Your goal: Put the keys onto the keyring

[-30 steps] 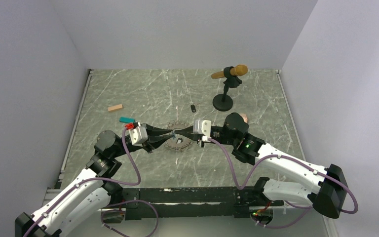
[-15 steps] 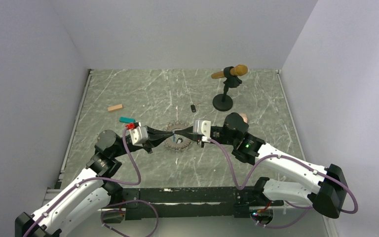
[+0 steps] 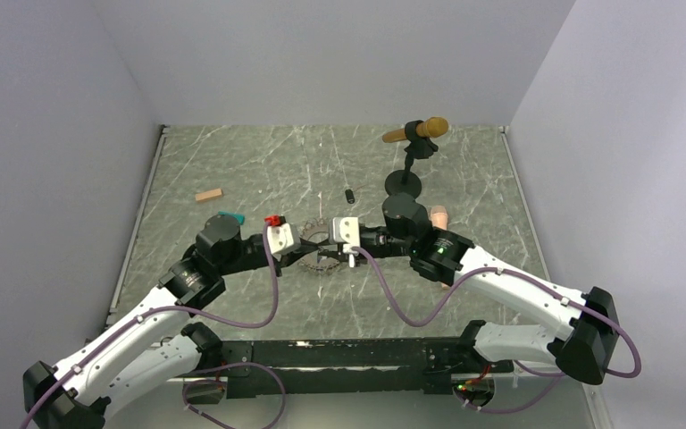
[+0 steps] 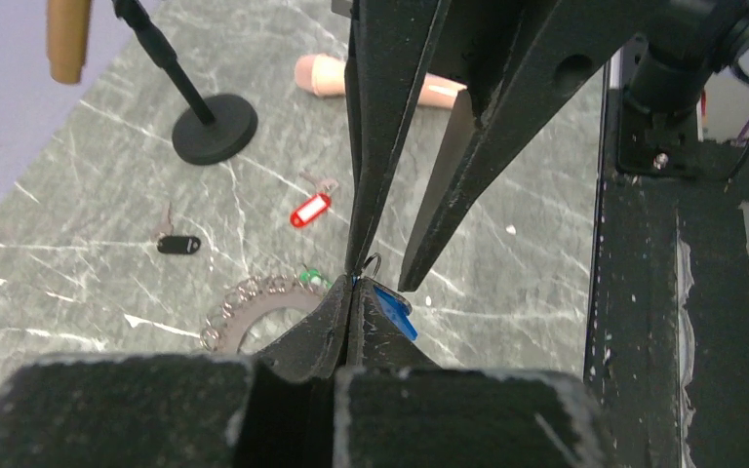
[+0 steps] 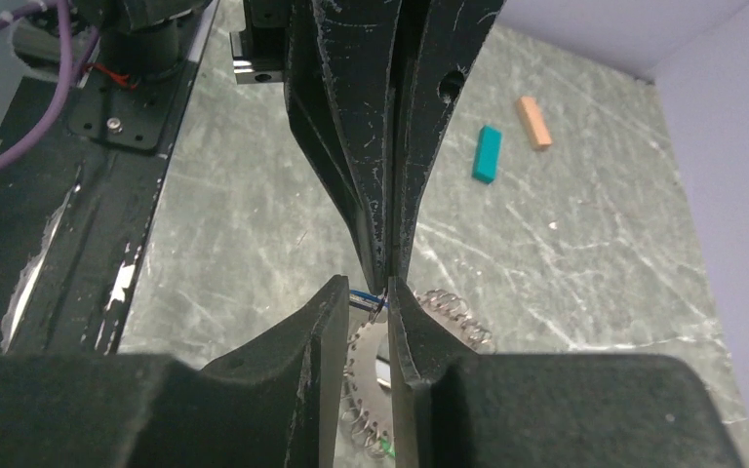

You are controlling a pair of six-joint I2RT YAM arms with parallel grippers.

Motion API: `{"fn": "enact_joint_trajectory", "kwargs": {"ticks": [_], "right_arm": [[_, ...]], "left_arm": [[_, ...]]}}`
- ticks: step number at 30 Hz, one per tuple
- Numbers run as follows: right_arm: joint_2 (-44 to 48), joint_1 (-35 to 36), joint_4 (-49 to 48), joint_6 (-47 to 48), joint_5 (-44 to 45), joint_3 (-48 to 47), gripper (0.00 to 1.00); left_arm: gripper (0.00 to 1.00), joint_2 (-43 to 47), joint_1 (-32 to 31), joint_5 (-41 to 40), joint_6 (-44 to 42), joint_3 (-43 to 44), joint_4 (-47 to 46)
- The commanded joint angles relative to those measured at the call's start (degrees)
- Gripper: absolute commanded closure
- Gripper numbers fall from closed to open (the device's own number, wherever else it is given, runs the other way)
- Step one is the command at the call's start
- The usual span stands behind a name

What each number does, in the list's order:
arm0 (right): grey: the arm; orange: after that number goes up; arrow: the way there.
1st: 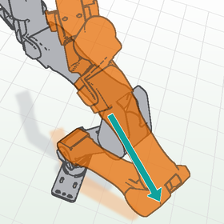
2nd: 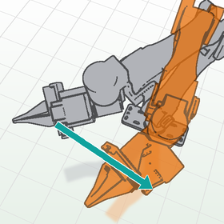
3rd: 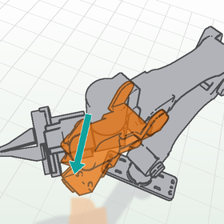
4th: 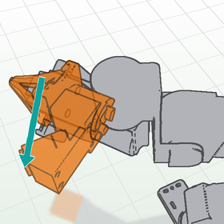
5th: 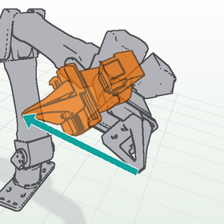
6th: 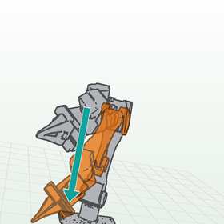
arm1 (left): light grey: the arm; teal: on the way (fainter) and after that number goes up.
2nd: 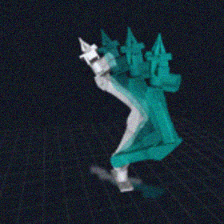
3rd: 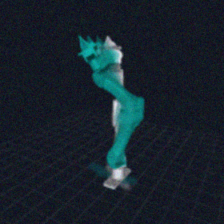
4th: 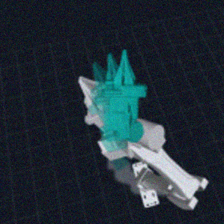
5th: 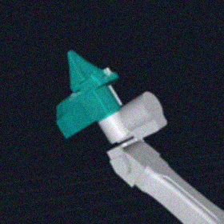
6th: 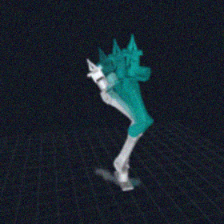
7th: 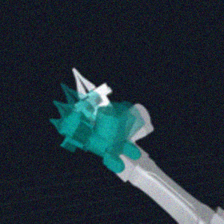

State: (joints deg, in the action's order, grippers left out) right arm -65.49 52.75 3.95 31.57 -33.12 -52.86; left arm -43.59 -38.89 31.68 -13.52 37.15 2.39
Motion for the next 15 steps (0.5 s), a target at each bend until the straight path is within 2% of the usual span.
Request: {"fn": "enact_joint_trajectory", "kwargs": {"ticks": [1, 10, 15], "right_arm": [[-1.04, 0.63, 3.38, 1.05, -1.43, -2.85, 0.77], [-2.56, 0.69, 5.04, 1.05, -1.01, -3.66, 0.86], [-2.94, 0.66, 4.37, 0.82, -0.09, -3.48, 0.85]], "left_arm": [[1.0, -0.54, -1.48, -3.58, -3.61, 2.49, 4.15], [1.0, -0.22, -1.51, -3.63, -3.45, 2.59, 4.21], [1.0, -0.16, -1.47, -3.37, -3.36, 2.6, 4.19]]}}
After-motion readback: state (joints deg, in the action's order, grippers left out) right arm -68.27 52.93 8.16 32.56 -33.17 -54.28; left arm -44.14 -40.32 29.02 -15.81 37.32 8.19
